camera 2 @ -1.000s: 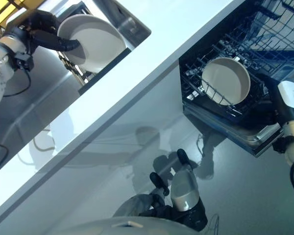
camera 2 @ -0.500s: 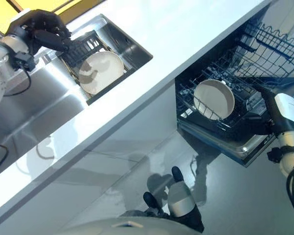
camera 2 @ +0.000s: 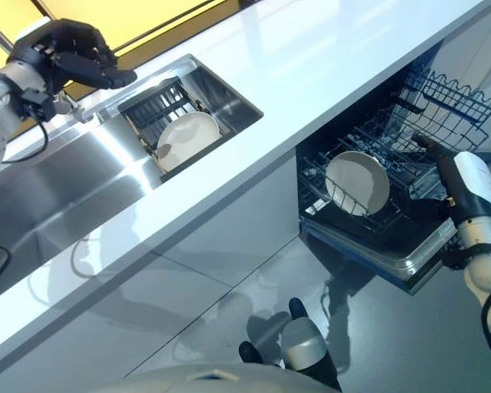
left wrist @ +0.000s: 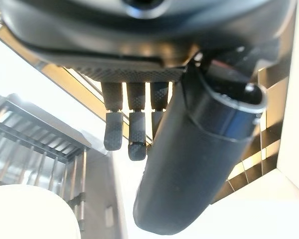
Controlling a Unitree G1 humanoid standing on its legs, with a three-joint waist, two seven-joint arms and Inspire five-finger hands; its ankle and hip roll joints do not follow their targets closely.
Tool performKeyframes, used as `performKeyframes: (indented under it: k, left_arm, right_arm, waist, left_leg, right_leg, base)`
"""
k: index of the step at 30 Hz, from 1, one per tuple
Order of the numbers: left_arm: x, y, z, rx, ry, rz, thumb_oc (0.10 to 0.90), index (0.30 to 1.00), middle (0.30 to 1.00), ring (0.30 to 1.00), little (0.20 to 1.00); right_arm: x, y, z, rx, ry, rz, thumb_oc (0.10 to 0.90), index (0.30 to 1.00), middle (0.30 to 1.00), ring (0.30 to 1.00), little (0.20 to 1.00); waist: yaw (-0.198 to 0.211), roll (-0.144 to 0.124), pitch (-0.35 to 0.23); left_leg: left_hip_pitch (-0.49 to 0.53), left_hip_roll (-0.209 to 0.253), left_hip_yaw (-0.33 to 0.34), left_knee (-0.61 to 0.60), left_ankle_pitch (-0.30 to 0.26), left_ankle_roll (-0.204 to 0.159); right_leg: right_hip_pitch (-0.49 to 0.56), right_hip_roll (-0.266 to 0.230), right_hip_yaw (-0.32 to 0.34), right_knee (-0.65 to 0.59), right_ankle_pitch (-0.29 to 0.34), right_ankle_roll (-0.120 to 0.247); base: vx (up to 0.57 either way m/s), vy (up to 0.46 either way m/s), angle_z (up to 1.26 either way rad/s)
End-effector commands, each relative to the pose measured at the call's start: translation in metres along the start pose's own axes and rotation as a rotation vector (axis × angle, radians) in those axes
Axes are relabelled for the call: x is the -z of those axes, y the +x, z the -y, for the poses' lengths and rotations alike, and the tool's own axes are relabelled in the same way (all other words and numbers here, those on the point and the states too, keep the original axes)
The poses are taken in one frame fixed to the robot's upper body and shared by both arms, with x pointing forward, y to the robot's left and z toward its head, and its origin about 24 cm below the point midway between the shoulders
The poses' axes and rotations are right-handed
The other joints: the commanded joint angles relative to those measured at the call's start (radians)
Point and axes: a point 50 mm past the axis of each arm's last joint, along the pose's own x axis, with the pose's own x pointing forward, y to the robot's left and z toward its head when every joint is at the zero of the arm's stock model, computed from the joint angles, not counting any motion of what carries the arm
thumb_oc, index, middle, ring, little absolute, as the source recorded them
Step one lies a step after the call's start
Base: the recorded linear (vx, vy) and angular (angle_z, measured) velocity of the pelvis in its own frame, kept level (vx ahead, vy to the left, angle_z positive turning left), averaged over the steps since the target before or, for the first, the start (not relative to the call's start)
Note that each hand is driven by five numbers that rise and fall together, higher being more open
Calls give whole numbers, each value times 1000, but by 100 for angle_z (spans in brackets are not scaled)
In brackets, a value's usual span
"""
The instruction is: Pick up plates and place into dishwasher.
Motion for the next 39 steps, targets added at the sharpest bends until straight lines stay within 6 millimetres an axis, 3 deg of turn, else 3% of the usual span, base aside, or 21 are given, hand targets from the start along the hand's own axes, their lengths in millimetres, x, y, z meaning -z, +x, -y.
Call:
performKeyframes:
  k: [1, 3, 4, 17, 18, 20, 21, 23, 24, 25, 26, 28, 31, 34, 35, 39]
  left_arm:
    - [-36, -19, -42, -133, 6, 156, 100, 300, 300, 300, 200]
    - [-34, -20, -43, -131, 6, 146, 100, 300, 300, 300, 200]
    - [-32, -19, -43, -134, 3, 133, 800, 900, 900, 900, 900]
    - [-17, -15, -36, -134, -24, 83, 800, 900, 900, 900, 900]
    - [-12, -15, -34, -136, -25, 80, 800, 900, 900, 900, 900]
    - [-6, -15, -32, -141, -39, 88, 800, 900, 900, 900, 900]
    - [-4, -16, -31, -134, -45, 102, 800, 900, 900, 900, 900]
    - [-4, -16, -31, -134, -45, 102, 800, 900, 900, 900, 900]
    - [-1, -16, -22, -119, -36, 114, 800, 900, 900, 900, 900]
    - [2, -18, -19, -123, -36, 126, 800, 900, 900, 900, 900]
    - [2, -18, -19, -123, -37, 127, 800, 900, 900, 900, 900]
    - [6, -21, -18, -113, -27, 129, 800, 900, 900, 900, 900]
    - [5, -23, -20, -102, -21, 107, 800, 900, 900, 900, 900]
    - [12, -24, -24, -135, -35, 60, 800, 900, 900, 900, 900]
    - [15, -26, -28, -160, -33, 37, 800, 900, 900, 900, 900]
    - [22, -32, -35, -213, -33, 26, 800, 900, 900, 900, 900]
  right_arm:
    - [-31, 9, 37, 155, 0, 183, 800, 900, 900, 900, 900]
    - [-30, 9, 37, 146, 0, 181, 800, 900, 900, 900, 900]
    - [-31, 8, 36, 137, 0, 182, 800, 900, 900, 900, 900]
    - [-39, 8, 36, 60, -18, 216, 800, 900, 900, 900, 900]
    - [-41, 10, 37, 41, -30, 225, 800, 900, 900, 900, 900]
    - [-43, 10, 38, 29, -45, 235, 800, 900, 900, 900, 900]
    - [-44, 10, 38, 28, -55, 235, 800, 900, 900, 900, 900]
    - [-44, 10, 38, 27, -55, 236, 800, 900, 900, 900, 900]
    - [-40, 10, 38, 42, -52, 216, 800, 900, 900, 900, 900]
    - [-37, 9, 36, 55, -54, 209, 800, 900, 900, 900, 900]
    - [-36, 9, 36, 58, -54, 205, 800, 900, 900, 900, 900]
    - [-34, 11, 36, 71, -51, 183, 800, 900, 900, 900, 900]
    - [-35, 14, 39, 74, -50, 167, 800, 900, 900, 900, 900]
    - [-41, 15, 30, 33, -49, 193, 800, 900, 900, 900, 900]
    - [-44, 17, 26, 13, -47, 219, 800, 900, 900, 900, 900]
    - [-55, 23, 17, -3, -36, 262, 800, 900, 900, 900, 900]
  waist:
    - [9, -13, -117]
    - [8, -13, -117]
    - [7, -11, -116]
    - [-3, -21, -100]
    - [-2, -29, -101]
    - [1, -46, -91]
    - [15, -75, -63]
    - [14, -74, -65]
    - [33, -81, -18]
    - [47, -75, 12]
    - [50, -74, 14]
    - [71, -81, 24]
    - [84, -65, 22]
    - [82, -52, 15]
    - [87, -51, 15]
    - [103, -52, 29]
  left_leg:
    - [8, -17, -2, 29, -56, 9]
    - [8, -17, -2, 28, -54, 9]
    - [8, -18, -3, 25, -53, 9]
    - [-6, -6, -1, 62, -64, 9]
    - [-14, 5, -7, 151, -113, 3]
    - [-65, 28, -8, 294, -116, -12]
    - [-163, 36, -32, 456, -55, -24]
    - [-169, 37, -33, 461, -56, -25]
    - [-198, 4, -65, 366, -27, -20]
    - [-245, -20, -96, 262, 50, -36]
    - [-259, -21, -101, 254, 65, -38]
    - [-281, -35, -117, 216, 54, -29]
    - [-258, -39, -112, 129, 72, -27]
    - [-195, -52, -99, 79, 48, -13]
    - [-173, -53, -71, 58, 43, -12]
    - [-152, -52, -20, 20, 43, -11]
  right_leg:
    - [13, 32, -9, 81, -122, 86]
    - [12, 31, -7, 81, -120, 88]
    - [11, 31, -6, 81, -118, 89]
    - [-9, 38, -14, 103, -132, 74]
    - [-7, 33, -12, 119, -158, 65]
    - [-6, 28, -15, 132, -159, 45]
    - [-9, 25, -16, 145, -129, 18]
    - [-12, 26, -17, 145, -129, 17]
    - [9, 37, 7, 157, -122, 25]
    - [23, 57, 41, 156, -122, 30]
    - [21, 60, 47, 155, -119, 29]
    - [28, 52, 65, 135, -111, 38]
    - [39, 48, 62, 92, -99, 51]
    - [30, 28, 31, 73, -96, 71]
    - [21, 15, -13, 56, -87, 80]
    - [-14, 3, -76, 35, -73, 91]
  base:
    - [-12, -6, 4]
    - [0, 0, 0]
    - [0, 0, 0]
    - [18, -47, 0]
    - [94, -55, 0]
    - [25, -119, 2]
    - [-56, -136, 2]
    - [14, -29, -4]
    - [136, 153, -9]
    - [137, 163, -13]
    - [99, 167, -12]
    - [99, 122, -25]
    - [135, 128, -31]
    - [130, 129, -35]
    - [52, 94, -51]
    - [6, 56, -77]
